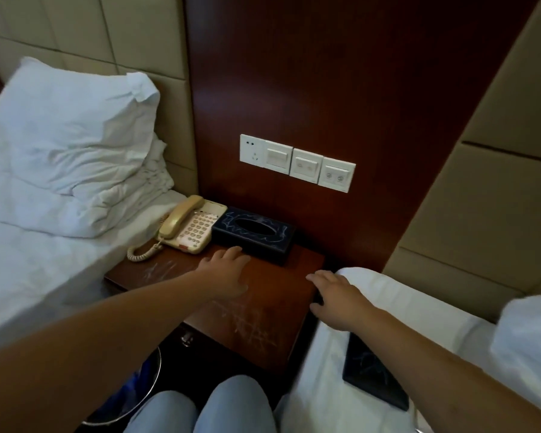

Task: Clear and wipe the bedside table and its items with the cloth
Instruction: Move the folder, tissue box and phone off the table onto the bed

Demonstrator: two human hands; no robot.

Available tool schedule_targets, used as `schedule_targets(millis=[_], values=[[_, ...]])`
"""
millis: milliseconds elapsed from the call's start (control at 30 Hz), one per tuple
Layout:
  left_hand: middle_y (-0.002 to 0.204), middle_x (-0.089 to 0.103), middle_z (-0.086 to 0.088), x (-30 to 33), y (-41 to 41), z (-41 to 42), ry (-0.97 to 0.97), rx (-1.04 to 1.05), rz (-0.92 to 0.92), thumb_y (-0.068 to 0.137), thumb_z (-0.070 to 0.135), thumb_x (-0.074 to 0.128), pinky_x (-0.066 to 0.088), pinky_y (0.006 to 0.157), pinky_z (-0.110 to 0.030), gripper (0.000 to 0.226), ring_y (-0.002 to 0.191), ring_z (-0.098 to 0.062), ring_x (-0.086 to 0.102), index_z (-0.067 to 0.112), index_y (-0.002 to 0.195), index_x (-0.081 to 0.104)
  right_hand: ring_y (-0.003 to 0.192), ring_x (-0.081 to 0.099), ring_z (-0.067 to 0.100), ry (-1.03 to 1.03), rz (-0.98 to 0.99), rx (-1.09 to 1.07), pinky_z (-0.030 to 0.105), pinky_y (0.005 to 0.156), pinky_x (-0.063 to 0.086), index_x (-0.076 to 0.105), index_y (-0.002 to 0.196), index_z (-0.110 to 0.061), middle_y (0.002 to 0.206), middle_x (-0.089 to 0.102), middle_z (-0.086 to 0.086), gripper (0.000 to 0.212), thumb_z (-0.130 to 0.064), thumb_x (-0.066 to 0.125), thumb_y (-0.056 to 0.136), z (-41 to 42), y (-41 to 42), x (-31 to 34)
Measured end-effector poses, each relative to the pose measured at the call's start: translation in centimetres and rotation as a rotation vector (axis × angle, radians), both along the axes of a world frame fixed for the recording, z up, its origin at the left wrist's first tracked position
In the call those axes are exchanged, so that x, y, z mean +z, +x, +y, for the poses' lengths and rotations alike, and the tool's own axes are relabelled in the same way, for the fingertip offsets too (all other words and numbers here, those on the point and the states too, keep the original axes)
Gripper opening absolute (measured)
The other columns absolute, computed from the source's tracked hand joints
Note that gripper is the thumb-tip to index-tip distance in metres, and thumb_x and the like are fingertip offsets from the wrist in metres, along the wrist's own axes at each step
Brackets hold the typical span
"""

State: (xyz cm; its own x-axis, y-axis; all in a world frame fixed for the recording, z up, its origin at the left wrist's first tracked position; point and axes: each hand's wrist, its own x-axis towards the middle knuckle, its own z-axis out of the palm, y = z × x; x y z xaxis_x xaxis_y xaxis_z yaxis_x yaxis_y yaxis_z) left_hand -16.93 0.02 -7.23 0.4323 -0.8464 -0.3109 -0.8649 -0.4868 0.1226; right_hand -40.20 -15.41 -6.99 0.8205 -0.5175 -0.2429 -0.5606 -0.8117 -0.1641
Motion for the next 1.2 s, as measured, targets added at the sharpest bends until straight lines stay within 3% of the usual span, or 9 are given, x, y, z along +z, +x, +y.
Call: schedule_targets(millis=[167, 433, 533, 633, 833, 933, 1200], values=[[0.172, -0.002, 0.001, -3.5, 5.8, -1.7, -0.007, 0.032, -0.107, 0.093, 0.051, 0.063, 0.017, 0.123, -0.062, 0.094, 0.157, -0.032, 0.006, 0.034, 0.163, 0.002, 0.152, 0.014, 0.026, -0.021, 0.022, 0.019, 0.044, 0.120, 0.026, 0.017, 0.161, -0.026, 0.168, 0.012, -0.001, 0.075, -0.041, 0.054, 0.098, -2.4, 6.2, -1.9], [0.171, -0.015, -0.005, -6.2, 14.0, -8.9, 0.006, -0.015, -0.258, 0.086, 0.049, 0.073, 0.006, 0.123, -0.063, 0.107, 0.157, -0.035, -0.011, 0.030, 0.164, 0.002, 0.153, 0.010, 0.025, -0.125, -0.027, 0.061, 0.044, 0.124, 0.016, 0.012, 0.161, -0.021, 0.167, 0.014, 0.001, 0.078, -0.039, 0.054, 0.098, -6.5, 18.1, -4.8], [0.171, -0.004, -0.005, -7.0, 15.6, -11.5, -0.033, -0.069, -0.313, 0.090, 0.042, 0.070, 0.009, 0.124, -0.063, 0.085, 0.157, -0.035, -0.005, 0.031, 0.161, 0.023, 0.152, 0.016, 0.024, -0.213, -0.070, 0.100, 0.043, 0.125, 0.012, 0.019, 0.160, -0.020, 0.163, 0.027, 0.000, 0.075, -0.036, 0.056, 0.097, -6.9, 21.2, -6.2], [0.165, 0.020, -0.002, -7.7, 16.2, -12.4, -0.090, -0.163, -0.369, 0.095, 0.035, 0.063, 0.011, 0.124, -0.057, 0.060, 0.154, -0.032, 0.011, 0.030, 0.152, 0.044, 0.147, 0.028, 0.021, -0.300, -0.045, 0.132, 0.042, 0.124, 0.012, 0.029, 0.157, -0.018, 0.156, 0.040, 0.000, 0.070, -0.030, 0.059, 0.095, -6.7, 22.7, -7.4], [0.135, 0.062, 0.004, -7.2, 15.3, -11.8, -0.023, -0.225, -0.437, 0.094, 0.035, 0.061, -0.003, 0.123, -0.062, 0.046, 0.140, -0.028, 0.039, 0.032, 0.138, 0.046, 0.137, 0.039, 0.027, -0.387, 0.106, 0.143, 0.047, 0.125, 0.006, 0.040, 0.149, -0.018, 0.142, 0.050, 0.006, 0.071, -0.024, 0.072, 0.086, -6.0, 22.8, -7.2], [0.131, 0.064, 0.002, -6.3, 12.6, -10.6, 0.021, -0.285, -0.449, 0.093, 0.039, 0.064, 0.000, 0.123, -0.062, 0.047, 0.136, -0.030, 0.041, 0.031, 0.136, 0.047, 0.136, 0.038, 0.029, -0.376, 0.172, 0.132, 0.049, 0.125, 0.005, 0.042, 0.145, -0.019, 0.140, 0.050, 0.007, 0.069, -0.029, 0.073, 0.084, -4.9, 21.2, -5.9], [0.138, 0.061, 0.002, -0.1, 3.7, -7.0, -0.013, -0.417, -0.454, 0.088, 0.051, 0.071, 0.002, 0.125, -0.058, 0.067, 0.142, -0.030, 0.036, 0.031, 0.144, 0.041, 0.135, 0.037, 0.028, -0.361, 0.094, 0.116, 0.050, 0.124, 0.006, 0.038, 0.146, -0.021, 0.139, 0.048, 0.005, 0.072, -0.024, 0.071, 0.082, -1.4, 9.2, 0.0]])
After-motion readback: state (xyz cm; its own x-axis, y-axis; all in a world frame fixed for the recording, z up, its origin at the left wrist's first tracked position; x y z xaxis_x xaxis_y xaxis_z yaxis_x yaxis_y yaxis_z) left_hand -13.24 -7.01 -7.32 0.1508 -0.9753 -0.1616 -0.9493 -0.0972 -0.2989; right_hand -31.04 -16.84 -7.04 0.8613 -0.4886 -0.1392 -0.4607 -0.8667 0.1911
